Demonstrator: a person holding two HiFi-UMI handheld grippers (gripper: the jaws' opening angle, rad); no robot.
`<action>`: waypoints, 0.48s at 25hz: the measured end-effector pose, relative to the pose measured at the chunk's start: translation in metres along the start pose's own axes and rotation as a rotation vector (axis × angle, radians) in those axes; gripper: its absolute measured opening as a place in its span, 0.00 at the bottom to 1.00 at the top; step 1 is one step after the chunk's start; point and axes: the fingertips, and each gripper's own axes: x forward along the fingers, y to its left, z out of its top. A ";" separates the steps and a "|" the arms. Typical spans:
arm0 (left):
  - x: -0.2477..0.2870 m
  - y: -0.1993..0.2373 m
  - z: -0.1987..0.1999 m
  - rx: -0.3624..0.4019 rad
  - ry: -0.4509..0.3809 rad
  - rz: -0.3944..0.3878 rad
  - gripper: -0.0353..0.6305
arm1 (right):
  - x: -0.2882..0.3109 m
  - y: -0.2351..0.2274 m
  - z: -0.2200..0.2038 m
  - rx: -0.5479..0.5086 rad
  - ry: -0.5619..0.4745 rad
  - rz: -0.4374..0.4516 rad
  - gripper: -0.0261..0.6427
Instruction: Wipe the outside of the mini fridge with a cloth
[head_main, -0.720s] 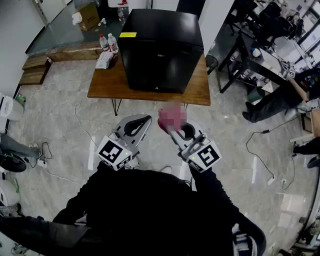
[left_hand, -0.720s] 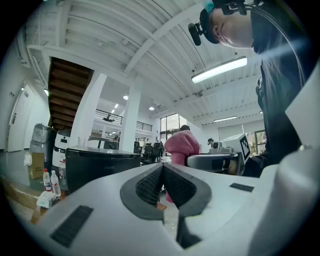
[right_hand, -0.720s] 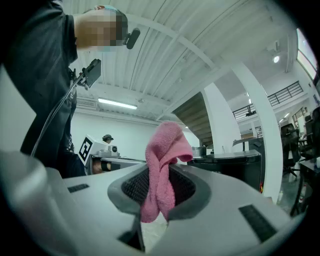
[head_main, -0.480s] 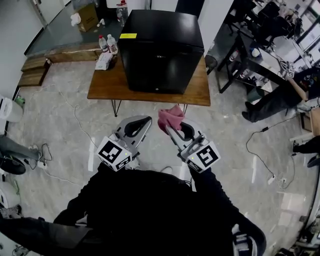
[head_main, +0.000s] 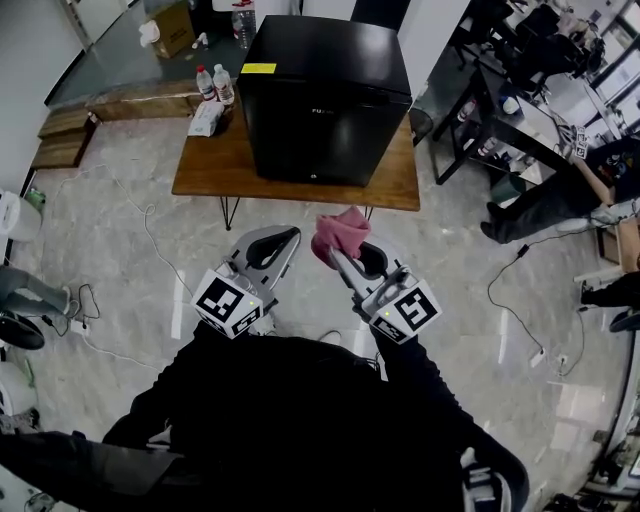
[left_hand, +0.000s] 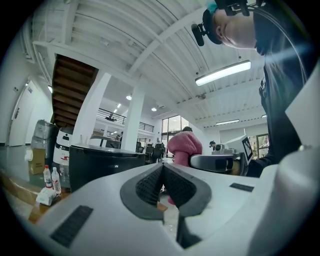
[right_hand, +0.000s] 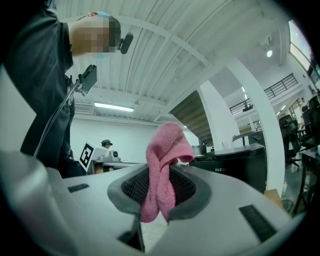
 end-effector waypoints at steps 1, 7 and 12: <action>0.000 -0.001 0.000 0.004 0.001 0.000 0.06 | -0.002 0.000 0.001 0.009 -0.007 0.002 0.17; 0.014 -0.011 0.000 0.016 -0.002 0.013 0.06 | -0.021 -0.017 -0.005 0.008 -0.005 -0.034 0.17; 0.034 -0.029 -0.003 0.023 0.010 0.036 0.06 | -0.047 -0.032 -0.013 -0.003 0.012 -0.041 0.17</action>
